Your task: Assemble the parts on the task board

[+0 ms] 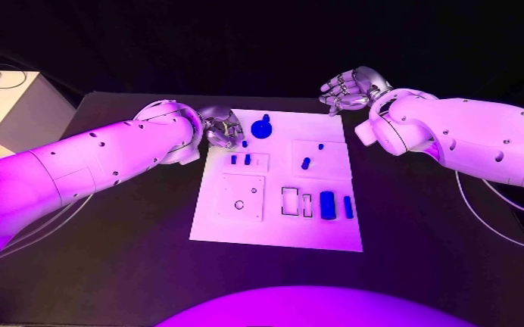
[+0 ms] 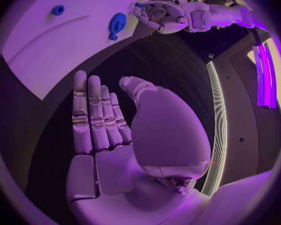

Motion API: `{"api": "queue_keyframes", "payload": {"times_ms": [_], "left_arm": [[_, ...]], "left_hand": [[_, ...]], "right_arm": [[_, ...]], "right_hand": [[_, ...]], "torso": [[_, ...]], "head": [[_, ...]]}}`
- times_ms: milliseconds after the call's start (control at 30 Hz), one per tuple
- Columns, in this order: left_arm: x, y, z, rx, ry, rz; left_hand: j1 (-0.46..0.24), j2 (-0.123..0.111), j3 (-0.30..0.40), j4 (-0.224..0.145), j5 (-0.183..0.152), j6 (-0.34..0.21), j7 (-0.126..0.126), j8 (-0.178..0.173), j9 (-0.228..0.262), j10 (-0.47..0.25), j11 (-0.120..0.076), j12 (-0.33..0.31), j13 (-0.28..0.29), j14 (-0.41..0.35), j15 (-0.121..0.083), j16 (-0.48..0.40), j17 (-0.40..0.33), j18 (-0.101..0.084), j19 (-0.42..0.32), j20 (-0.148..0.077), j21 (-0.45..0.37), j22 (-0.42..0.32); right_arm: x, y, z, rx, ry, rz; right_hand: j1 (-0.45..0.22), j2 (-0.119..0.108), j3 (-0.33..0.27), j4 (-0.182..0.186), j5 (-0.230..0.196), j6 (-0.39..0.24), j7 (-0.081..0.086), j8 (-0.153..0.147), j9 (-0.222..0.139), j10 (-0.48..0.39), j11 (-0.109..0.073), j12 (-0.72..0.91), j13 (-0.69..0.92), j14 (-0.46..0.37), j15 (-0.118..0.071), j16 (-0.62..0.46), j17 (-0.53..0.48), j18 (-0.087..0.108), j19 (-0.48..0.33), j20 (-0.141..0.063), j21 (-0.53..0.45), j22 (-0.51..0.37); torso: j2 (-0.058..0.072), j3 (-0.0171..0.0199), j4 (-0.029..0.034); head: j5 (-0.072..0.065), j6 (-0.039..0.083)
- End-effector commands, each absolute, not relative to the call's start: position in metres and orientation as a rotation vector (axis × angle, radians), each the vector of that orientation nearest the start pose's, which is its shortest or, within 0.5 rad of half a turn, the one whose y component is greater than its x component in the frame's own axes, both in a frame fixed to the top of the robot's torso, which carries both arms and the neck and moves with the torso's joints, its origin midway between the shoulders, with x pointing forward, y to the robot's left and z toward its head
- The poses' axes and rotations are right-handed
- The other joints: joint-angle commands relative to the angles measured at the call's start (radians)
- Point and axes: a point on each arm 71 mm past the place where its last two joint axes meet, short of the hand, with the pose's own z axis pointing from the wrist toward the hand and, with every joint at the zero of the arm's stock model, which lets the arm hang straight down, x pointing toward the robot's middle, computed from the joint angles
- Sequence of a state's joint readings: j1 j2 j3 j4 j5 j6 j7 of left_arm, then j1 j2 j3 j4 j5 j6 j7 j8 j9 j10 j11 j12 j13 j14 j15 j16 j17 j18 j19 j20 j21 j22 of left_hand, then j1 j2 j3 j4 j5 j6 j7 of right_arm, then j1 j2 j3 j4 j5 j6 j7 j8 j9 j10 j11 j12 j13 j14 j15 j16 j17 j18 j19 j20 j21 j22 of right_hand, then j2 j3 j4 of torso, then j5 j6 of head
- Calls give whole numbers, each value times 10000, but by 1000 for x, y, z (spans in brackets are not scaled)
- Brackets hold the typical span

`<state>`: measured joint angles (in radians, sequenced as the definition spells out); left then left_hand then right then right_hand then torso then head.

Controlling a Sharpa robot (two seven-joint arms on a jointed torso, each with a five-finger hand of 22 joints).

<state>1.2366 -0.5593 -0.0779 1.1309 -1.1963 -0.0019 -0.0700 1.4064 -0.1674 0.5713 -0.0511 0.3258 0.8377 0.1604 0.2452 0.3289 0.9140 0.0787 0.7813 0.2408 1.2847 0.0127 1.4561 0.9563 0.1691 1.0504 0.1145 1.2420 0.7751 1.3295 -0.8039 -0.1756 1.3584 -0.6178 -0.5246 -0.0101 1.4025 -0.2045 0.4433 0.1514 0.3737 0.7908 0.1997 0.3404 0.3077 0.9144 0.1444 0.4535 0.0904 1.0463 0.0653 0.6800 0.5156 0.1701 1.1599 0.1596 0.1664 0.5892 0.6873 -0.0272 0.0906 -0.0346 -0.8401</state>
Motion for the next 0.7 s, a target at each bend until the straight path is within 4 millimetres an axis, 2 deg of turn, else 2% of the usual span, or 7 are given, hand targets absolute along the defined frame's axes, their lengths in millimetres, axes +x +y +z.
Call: {"api": "queue_keyframes", "payload": {"times_ms": [33, 133, 233, 433, 533, 567, 700], "left_arm": [[547, 171, -217, -345, 19915, -7173], [550, 180, -213, -1244, 19564, -7630], [553, 194, -206, -2892, 18915, -8504], [551, 214, -196, -4967, 17863, -10378], [546, 221, -189, -5738, 17166, -11795], [543, 223, -186, -5944, 16934, -12307], [531, 226, -179, -6475, 15949, -14261]], "left_hand": [[-28, -88, 66, 19, -15, -101, 32, -86, -25, -187, 19, 19, 14, -146, 22, -9, -238, -29, -225, -11, -118, -260], [-39, -52, 183, 48, 23, -28, 139, -65, -41, -583, 191, -98, -33, -902, 145, -376, -1413, 152, -1023, 59, -627, -1257], [95, -14, 374, -84, 33, 192, 198, 79, -30, -794, 307, -106, -81, -1884, 236, -973, -2841, 170, -1281, 145, -715, -1279], [132, 42, 435, -131, 27, 202, 222, 112, -44, -821, 337, -66, -99, -2241, 253, -1248, -3380, 173, -1403, 163, -727, -1273], [53, 86, 413, -86, -5, 153, 278, 141, -70, -1053, 410, -131, -180, -3028, 317, -1892, -4479, 173, -1685, 211, -883, -1337], [1, 96, 377, -45, -15, 129, 315, 166, -78, -1211, 459, -262, -281, -3184, 369, -2126, -4592, 180, -1836, 248, -1004, -1396], [-329, 142, 31, 263, -40, 129, 312, 290, -59, -1257, 498, -457, -487, -3375, 442, -2472, -4761, 169, -2078, 371, -1385, -1617]], "right_arm": [[527, -251, -177, 5966, 16239, 8301], [526, -252, -177, 5366, 16431, 8287], [524, -253, -177, 4375, 16666, 8118], [519, -258, -178, 2427, 16840, 7387], [513, -261, -181, 1412, 16816, 6842], [510, -262, -182, 1078, 16773, 6652], [500, -263, -188, 5, 16509, 5958]], "right_hand": [[260, 53, 46, -304, -119, 208, 34, 34, -27, 259, -113, -90, -105, 447, -166, 152, 23, 102, 316, -192, 392, 288], [560, 177, 150, -677, -510, 568, -145, 31, -74, 726, -290, -240, -224, 1038, -403, 306, 45, 72, 571, -463, 1066, 892], [594, 189, 446, -987, -849, 1060, -281, -149, -220, 1372, -437, -688, -256, 1592, -538, 373, 49, 39, 380, -690, 1981, 1892], [431, 177, 691, -1234, -1065, 1550, -433, -381, -338, 2051, -613, -1310, -221, 2601, -692, 1172, 461, 111, 630, -824, 3039, 2898], [302, 133, 797, -1216, -1221, 1660, -481, -452, -352, 2254, -661, -1525, -200, 2924, -729, 1661, 723, 39, 960, -832, 3709, 3371], [219, 88, 852, -1179, -1299, 1684, -489, -497, -357, 2327, -673, -1640, -191, 3120, -740, 2168, 1219, -86, 1279, -824, 4536, 3907], [68, -1, 872, -1083, -1426, 1668, -494, -555, -365, 2349, -667, -1767, -190, 3178, -721, 2426, 1462, -115, 1369, -812, 4737, 4051]], "torso": [[-11, -1, 1], [-24, 3, 7], [-42, 14, 3], [-13, -6, -15], [-14, -30, -20], [-17, -33, -16], [-25, -38, -26]], "head": [[-38, 35], [-51, 54], [-60, 102], [-202, 231], [-375, 342], [-439, 359], [-690, 423]]}}
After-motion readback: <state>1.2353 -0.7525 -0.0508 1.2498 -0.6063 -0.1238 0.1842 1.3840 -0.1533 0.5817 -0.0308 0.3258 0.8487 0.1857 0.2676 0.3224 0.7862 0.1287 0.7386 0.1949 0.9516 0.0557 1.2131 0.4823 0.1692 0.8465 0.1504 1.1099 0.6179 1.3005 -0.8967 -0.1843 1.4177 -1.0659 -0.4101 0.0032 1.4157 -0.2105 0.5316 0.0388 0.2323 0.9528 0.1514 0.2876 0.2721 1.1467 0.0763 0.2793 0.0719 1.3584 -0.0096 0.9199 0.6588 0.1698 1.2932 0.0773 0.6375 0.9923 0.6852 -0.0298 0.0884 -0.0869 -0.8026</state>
